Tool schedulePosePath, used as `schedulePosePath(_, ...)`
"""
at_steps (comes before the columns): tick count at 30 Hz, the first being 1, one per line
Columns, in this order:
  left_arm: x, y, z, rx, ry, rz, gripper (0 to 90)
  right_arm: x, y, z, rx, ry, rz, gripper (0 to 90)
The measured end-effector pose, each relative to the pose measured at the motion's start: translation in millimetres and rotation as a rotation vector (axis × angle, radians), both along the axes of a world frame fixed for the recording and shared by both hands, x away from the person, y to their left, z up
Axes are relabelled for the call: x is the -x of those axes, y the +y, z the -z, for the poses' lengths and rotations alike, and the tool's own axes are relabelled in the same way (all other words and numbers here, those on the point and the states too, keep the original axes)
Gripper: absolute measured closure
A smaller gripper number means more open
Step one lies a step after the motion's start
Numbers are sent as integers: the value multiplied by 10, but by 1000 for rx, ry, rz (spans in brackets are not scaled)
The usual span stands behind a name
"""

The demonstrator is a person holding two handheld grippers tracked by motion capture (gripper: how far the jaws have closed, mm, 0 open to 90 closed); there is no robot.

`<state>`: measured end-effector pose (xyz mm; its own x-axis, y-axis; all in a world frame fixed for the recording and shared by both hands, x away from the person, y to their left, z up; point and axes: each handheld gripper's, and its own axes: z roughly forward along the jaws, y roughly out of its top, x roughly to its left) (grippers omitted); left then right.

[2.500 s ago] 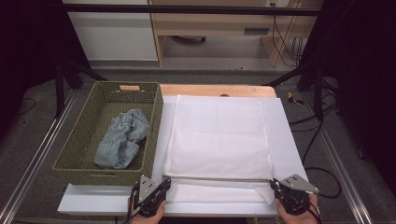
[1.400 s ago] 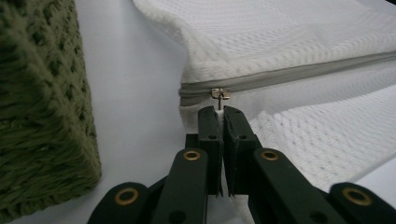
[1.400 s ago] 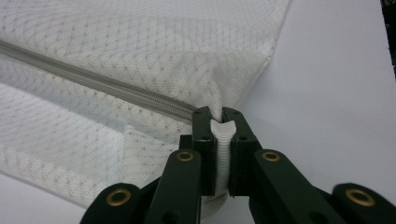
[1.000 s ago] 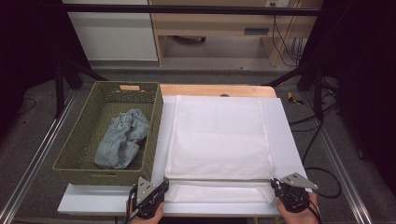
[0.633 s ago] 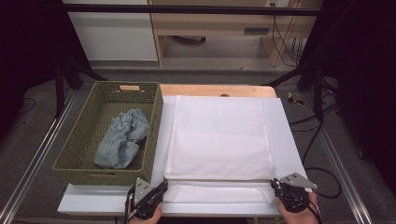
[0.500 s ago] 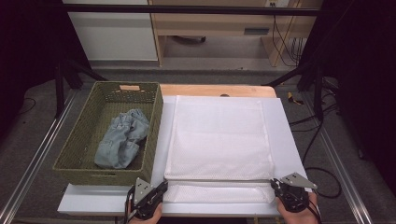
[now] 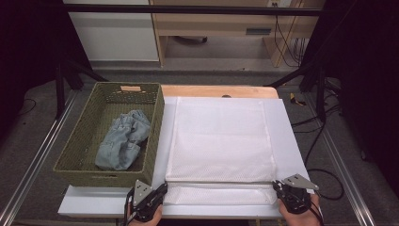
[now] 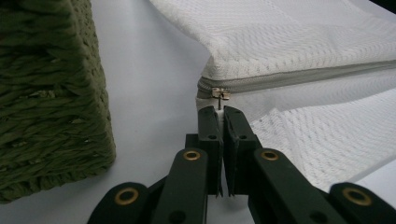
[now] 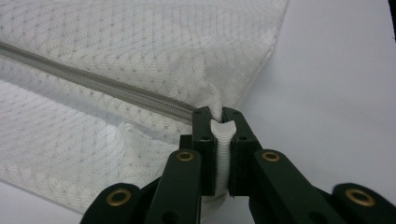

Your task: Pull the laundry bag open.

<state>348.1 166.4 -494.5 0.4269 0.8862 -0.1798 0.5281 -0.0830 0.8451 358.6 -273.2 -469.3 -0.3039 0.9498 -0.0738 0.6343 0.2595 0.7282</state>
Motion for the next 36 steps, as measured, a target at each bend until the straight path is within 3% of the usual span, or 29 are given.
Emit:
schedulePosePath(29,-5,-3,16,1,3,9,865,2,-16,26,-13,14,0,843)
schedulePosePath(36,27,-8,-10,13,-15,16,850,53,-67,-3,-36,-22,-11,797)
